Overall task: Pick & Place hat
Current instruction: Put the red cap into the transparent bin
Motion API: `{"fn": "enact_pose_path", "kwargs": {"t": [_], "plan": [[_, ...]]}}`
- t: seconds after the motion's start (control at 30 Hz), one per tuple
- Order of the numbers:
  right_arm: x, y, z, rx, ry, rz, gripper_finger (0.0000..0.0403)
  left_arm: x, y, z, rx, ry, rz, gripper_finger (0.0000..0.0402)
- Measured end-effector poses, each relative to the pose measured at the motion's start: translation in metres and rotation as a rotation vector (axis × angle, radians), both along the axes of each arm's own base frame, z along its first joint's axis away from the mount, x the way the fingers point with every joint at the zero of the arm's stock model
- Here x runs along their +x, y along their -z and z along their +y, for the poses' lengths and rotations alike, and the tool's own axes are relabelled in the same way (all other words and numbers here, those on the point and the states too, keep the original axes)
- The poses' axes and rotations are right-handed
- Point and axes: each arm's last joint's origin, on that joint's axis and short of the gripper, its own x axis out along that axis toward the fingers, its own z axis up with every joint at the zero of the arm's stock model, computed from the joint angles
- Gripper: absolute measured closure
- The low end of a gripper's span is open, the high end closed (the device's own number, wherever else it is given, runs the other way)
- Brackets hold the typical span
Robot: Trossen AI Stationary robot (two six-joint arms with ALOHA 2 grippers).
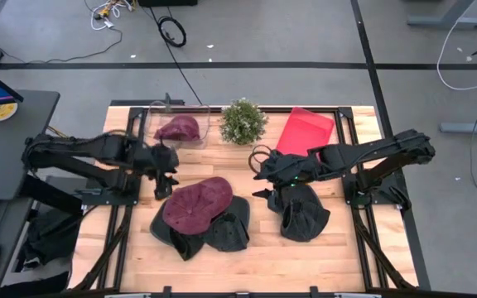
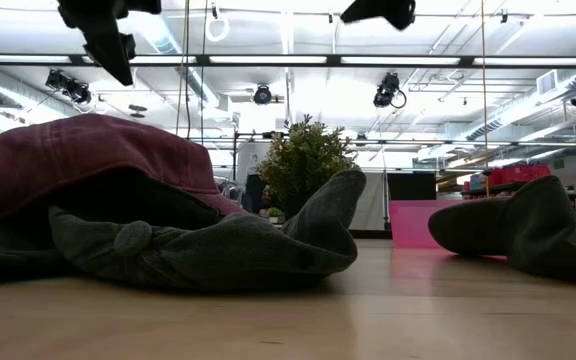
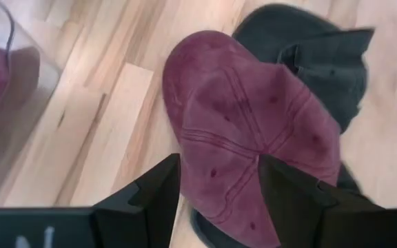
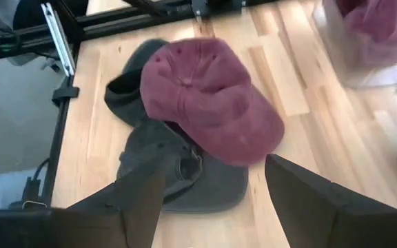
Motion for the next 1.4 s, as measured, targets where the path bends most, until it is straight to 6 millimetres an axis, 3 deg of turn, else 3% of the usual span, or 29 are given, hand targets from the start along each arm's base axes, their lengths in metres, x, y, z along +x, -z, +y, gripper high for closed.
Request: {"fn": "enact_pose_path", "kwargs": {"t": [0.1, 0.2, 0.37, 0.53, 0.77, 0.93, 1.13, 1.4], "plan": [[0.003, 0.014, 0.002, 0.017, -0.007, -0.026, 0.0152, 0.007, 0.009, -0.014, 0.048, 0.049, 0.005, 0.0199], [0.006, 0.024, 0.003, 0.046, -0.036, -0.045, 0.0152, 0.017, 0.029, -0.027, 0.100, 0.157, 0.042, 0.0188], [0.009, 0.025, 0.005, 0.082, -0.067, -0.109, 0.0152, 0.026, 0.074, -0.041, 0.228, 0.397, 0.172, 0.0165], [0.012, 0.021, 0.004, 0.089, -0.068, -0.157, 0.0152, 0.031, 0.103, -0.041, 0.381, 0.471, 0.281, 0.0147], [0.015, 0.018, -0.003, 0.093, -0.047, -0.194, 0.0152, 0.047, 0.107, -0.050, 0.457, 0.586, 0.177, 0.0136], [0.016, 0.018, -0.006, 0.093, -0.037, -0.199, 0.0152, 0.047, 0.106, -0.056, 0.493, 0.676, 0.153, 0.0135], [0.016, 0.017, -0.006, 0.082, -0.043, -0.208, 0.0152, 0.048, 0.112, -0.057, 0.551, 0.795, 0.195, 0.0135], [0.017, 0.016, -0.006, 0.082, -0.044, -0.217, 0.0152, 0.060, 0.136, -0.057, 0.610, 0.899, 0.311, 0.0138]]}}
